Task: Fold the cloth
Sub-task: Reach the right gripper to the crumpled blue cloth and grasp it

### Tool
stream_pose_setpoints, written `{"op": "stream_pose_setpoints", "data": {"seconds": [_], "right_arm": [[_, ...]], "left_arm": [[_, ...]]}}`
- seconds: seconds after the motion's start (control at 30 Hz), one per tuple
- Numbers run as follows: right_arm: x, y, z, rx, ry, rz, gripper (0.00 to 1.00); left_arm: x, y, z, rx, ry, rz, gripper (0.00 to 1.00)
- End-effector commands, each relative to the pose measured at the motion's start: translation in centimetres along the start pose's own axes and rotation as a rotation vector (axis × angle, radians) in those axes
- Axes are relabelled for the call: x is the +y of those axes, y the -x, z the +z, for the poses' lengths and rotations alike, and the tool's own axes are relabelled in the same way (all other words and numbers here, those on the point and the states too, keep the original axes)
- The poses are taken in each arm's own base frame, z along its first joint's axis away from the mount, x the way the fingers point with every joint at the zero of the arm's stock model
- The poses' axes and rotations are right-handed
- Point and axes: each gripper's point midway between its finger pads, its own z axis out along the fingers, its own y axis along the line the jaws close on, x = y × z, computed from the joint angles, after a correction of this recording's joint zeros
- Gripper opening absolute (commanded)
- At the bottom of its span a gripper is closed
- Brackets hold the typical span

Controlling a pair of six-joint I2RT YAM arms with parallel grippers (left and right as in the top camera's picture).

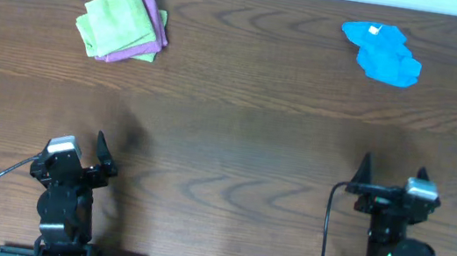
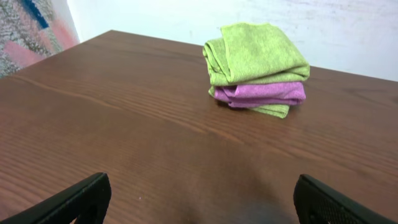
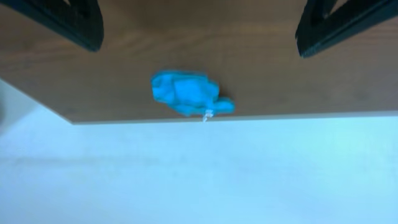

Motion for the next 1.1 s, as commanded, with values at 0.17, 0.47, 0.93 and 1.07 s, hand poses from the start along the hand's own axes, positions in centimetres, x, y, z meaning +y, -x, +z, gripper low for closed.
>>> {"op": "stream_pose_setpoints", "data": {"seconds": [0.17, 0.47, 0.93, 1.07], "right_arm": [[-0.7, -1.6, 6.8, 0.224, 0.004, 0.092, 0.99], [0.0, -1.9, 20.1, 0.509, 0.081, 0.081, 0.99], [-0.7, -7.0, 30.7, 0.800, 0.076, 0.094, 0.99], [-1.6, -8.4, 31.7, 0.891, 0.049, 0.122, 0.99]], "left_arm": [[0.4, -1.5, 0.2, 0.029, 0.018, 0.025, 0.95], [0.4, -1.5, 0.2, 0.029, 0.018, 0.025, 0.95], [0.4, -1.5, 0.2, 0.029, 0.018, 0.025, 0.95], [0.4, -1.5, 0.2, 0.029, 0.018, 0.025, 0.95]]}}
